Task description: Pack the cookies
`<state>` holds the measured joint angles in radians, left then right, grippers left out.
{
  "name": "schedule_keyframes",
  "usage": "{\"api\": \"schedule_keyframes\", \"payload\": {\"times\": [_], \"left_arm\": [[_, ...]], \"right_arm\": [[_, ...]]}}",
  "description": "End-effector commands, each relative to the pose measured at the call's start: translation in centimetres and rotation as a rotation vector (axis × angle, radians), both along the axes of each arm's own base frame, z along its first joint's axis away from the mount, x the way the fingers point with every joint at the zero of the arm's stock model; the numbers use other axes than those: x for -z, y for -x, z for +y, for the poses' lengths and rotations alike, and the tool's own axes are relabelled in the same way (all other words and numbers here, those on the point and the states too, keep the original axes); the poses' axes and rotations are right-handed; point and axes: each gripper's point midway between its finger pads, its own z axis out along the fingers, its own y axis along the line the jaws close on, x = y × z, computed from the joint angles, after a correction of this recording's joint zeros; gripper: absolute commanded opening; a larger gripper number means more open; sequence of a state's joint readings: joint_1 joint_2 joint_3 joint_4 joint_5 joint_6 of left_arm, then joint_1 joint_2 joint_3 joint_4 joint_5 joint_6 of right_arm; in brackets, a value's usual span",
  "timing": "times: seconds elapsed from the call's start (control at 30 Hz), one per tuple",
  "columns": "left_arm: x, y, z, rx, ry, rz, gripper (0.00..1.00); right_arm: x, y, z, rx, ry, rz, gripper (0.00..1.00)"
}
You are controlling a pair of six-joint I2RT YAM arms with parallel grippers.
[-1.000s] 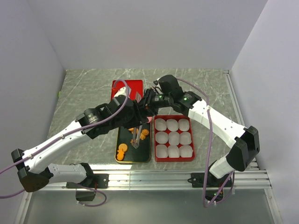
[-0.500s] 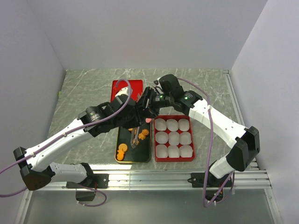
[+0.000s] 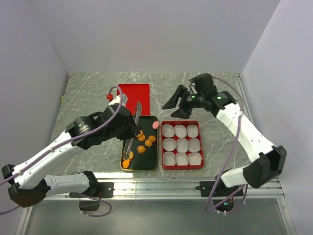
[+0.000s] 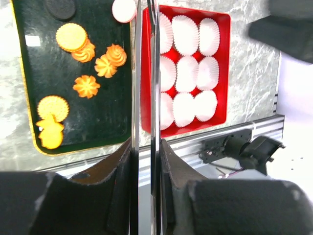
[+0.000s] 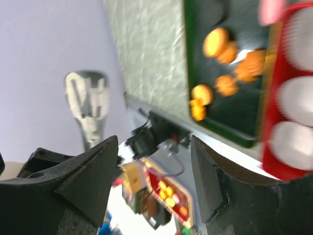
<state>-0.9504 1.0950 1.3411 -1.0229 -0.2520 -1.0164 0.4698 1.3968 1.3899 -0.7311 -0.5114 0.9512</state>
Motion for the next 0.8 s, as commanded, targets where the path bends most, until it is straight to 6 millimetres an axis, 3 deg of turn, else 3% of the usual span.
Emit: {"api": "schedule_keyframes", "payload": {"times": [0.0,0.03,0.13,0.23,0.47,0.77], "left_arm": [[1.2,1.3,1.3,0.051,-0.044,0.013,0.08],[2.0,1.8,1.2,0.077,-0.056,0.038,0.10],[5.1,2.7,0.9,0.135,-0.096,0.099,0.01],[7.9,3.4,0.5,0.166,-0.126,0.165,0.00],[9.9,2.9,0.8,0.154,-0.205,0.192,0.29],[11.6,2.2,-0.1,0.169,-0.247,0.216,0.53]], "right_arm": [[0.5,1.6,-4.1,0.013,0.111,-0.058,0.68],[0.4,2.2,-4.8,0.008,0.122,-0.074,0.69],[1.4,3.8,-6.0,0.004,0.150,-0.083,0.68],[2.7,5.3,-7.1,0.010,0.171,-0.077,0.68],[5.0,7.4,-8.5,0.008,0.218,-0.067,0.68],[4.9,7.0,-9.0,0.015,0.233,-0.079,0.68]]}}
